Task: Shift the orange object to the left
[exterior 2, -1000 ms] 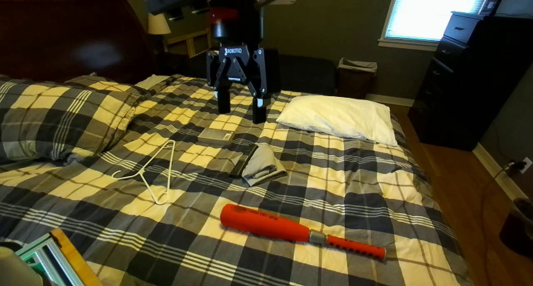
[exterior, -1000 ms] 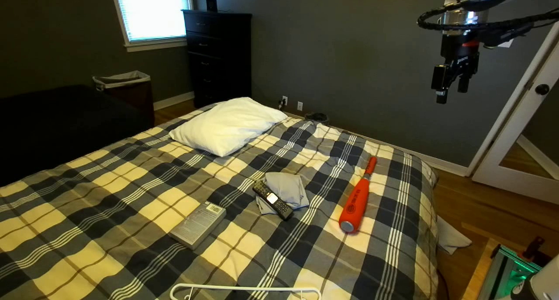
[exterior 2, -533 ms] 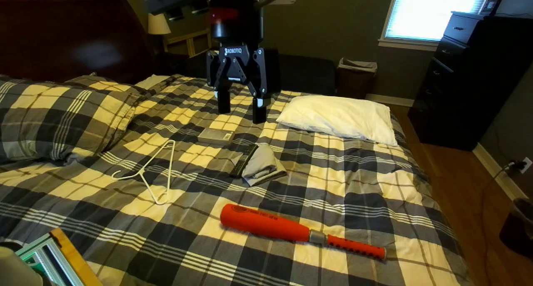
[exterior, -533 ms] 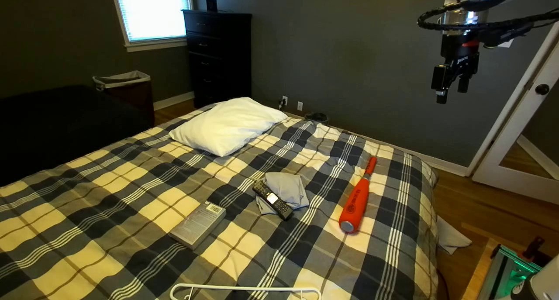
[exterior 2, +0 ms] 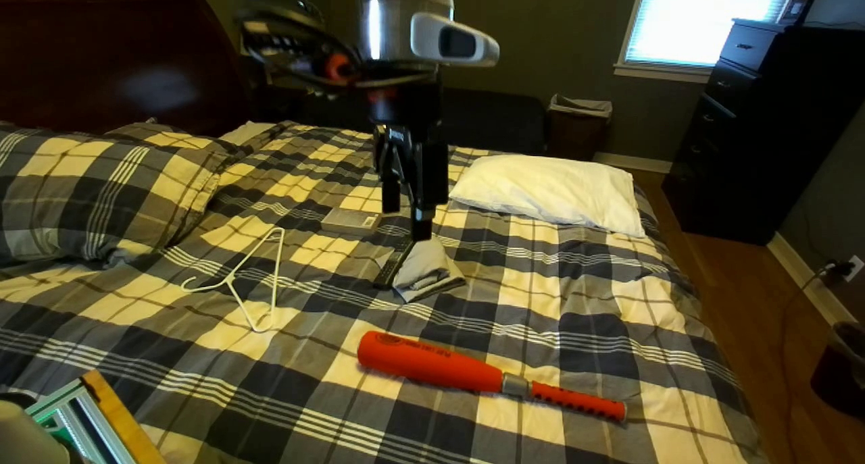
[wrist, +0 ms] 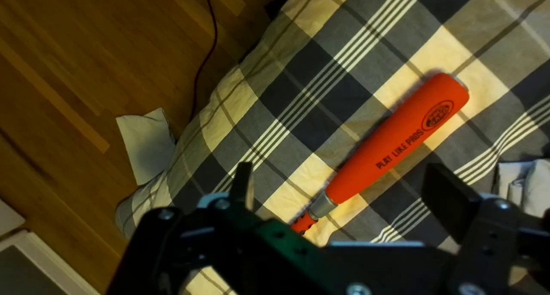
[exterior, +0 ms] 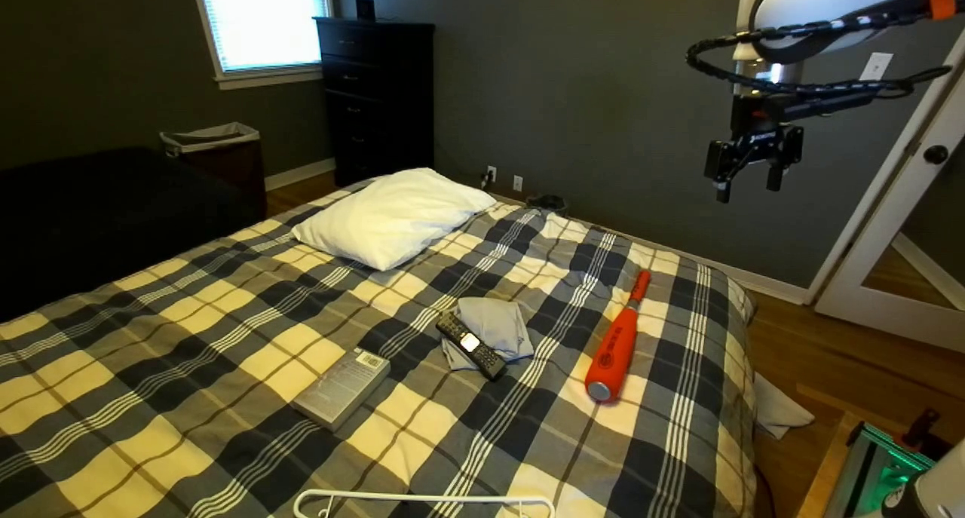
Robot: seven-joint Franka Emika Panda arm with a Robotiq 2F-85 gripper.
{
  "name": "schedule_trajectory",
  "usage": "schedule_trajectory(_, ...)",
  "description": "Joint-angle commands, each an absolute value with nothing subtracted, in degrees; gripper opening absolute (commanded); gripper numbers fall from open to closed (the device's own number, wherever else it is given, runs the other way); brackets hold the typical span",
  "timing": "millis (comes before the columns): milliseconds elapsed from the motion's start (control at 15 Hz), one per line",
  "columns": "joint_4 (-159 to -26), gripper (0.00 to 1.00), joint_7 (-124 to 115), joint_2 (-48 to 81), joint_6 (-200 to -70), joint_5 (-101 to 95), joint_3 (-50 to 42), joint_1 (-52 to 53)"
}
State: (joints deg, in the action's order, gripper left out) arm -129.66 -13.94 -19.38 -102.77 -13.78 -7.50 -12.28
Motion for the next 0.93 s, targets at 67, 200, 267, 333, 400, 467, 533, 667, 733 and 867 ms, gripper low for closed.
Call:
schedule_trajectory(67,-135.17,1.00,-30.20,-9.32,-116.52,-16.15,-6.64,-14.26)
schedule_trajectory(200,-134.60,1.00,-24.95,-11.96,-114.49,-14.74,-7.60,-13.22)
schedule_trajectory(267,-134.36,1.00,-24.87,-11.29,-114.53,-14.75,-7.65,-13.14)
schedule_trajectory(333,-133.92,1.00,-24.74,-11.39,-114.51,-14.75,-7.64,-13.13)
schedule_trajectory(400,-133.64,1.00,-24.66,-11.90,-114.43,-14.74,-7.60,-13.16)
schedule_trajectory(467,-133.56,1.00,-24.60,-12.50,-114.39,-14.73,-7.55,-13.20)
schedule_trajectory(533,-133.84,1.00,-26.59,-12.72,-115.49,-12.98,-7.52,-13.15)
schedule_trajectory(667,-135.45,1.00,-31.92,-11.31,-120.87,-8.25,-7.79,-13.15)
schedule_trajectory(733,-137.04,1.00,-34.70,-10.49,-124.87,-7.39,-7.58,-13.30)
schedule_trajectory(867,-140.09,1.00,-39.49,-8.45,-133.53,-5.68,-7.29,-13.41)
